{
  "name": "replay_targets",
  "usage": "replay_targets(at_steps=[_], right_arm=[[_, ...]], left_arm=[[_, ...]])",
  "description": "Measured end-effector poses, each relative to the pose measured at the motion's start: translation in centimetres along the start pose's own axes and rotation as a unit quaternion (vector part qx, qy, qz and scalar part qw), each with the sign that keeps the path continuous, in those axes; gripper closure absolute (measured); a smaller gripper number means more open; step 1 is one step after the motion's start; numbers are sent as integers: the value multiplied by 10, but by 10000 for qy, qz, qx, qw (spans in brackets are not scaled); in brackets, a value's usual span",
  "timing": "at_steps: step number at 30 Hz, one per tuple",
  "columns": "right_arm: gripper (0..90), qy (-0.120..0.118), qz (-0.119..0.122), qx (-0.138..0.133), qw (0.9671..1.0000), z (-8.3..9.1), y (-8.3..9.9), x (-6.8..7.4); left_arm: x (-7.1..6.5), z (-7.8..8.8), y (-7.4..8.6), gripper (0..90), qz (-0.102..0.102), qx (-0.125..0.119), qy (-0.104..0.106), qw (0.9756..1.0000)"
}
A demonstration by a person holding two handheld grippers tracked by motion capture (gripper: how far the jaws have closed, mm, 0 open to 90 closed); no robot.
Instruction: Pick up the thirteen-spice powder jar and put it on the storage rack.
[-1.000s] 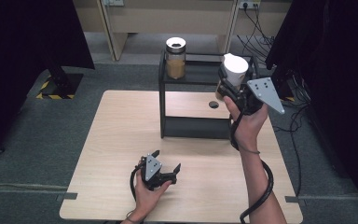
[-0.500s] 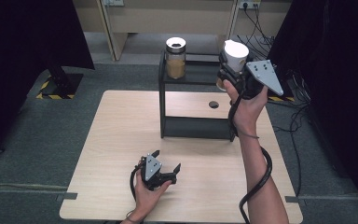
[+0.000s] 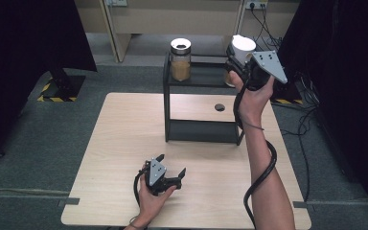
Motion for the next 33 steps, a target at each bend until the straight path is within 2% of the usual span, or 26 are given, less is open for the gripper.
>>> replay_targets(at_steps=[13,17,33], right_arm=[[307,1,122,87,9999,-15,0,1],[307,14,89,106,9999,-18,0,1],[305,-2,87,35,10000,-22,4,0]], left_arm=[[-1,0,0,31,-10,3,15,10000],[-1,0,0,31,-12,1,18,10000],[-2,0,0,31,-22,-4,42,10000]])
Point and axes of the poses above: each handheld gripper's, and its own axes: z roughly backward along the jaws, y roughly out of its underside, x roughly to its left, the point moved 3 cm from there along -z, roughly forward along the jaws, and after that the axes turned 2 degrees about y, right-handed, at the moved point
